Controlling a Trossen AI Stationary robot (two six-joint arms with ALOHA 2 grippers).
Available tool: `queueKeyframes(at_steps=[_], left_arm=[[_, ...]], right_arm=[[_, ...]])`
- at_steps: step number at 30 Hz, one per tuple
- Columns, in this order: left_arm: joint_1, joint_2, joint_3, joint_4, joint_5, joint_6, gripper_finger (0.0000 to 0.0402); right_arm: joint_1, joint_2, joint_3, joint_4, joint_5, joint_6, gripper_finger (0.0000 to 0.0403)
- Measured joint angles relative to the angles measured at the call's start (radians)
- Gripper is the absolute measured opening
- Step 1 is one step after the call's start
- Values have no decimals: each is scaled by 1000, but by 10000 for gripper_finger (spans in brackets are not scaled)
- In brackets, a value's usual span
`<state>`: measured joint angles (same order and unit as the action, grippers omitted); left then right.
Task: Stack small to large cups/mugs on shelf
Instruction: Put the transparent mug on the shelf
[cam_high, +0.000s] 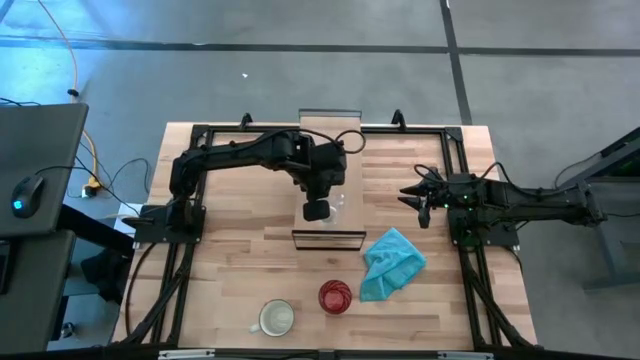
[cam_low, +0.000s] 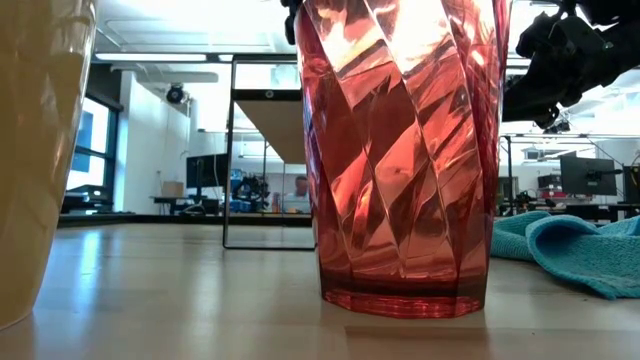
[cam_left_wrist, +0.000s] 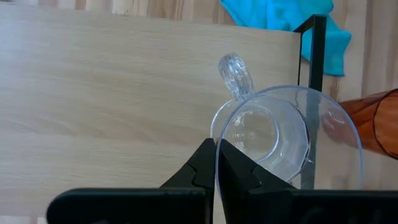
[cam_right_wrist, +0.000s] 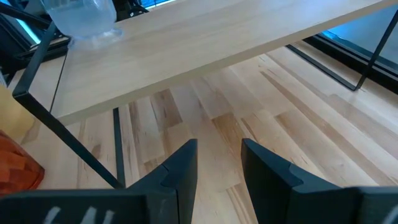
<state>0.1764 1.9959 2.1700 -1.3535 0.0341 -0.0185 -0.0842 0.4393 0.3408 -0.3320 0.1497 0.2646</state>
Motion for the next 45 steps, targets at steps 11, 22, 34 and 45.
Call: queueKeyframes(at_steps=[11,22,34,45], left_arm=[[1,36,1,-15,29,15,0],[0,37,1,-9,4,18,0],[0,38,0,1,-22,25,0],[0,40,10,3,-62,26,0]], right_arm=[[0,0,0,1,-4,0,116],[0,0,0,1,-5,-3,116],[0,0,0,0,-8,-3,116],[0,0,0,0,-8,-3,116]])
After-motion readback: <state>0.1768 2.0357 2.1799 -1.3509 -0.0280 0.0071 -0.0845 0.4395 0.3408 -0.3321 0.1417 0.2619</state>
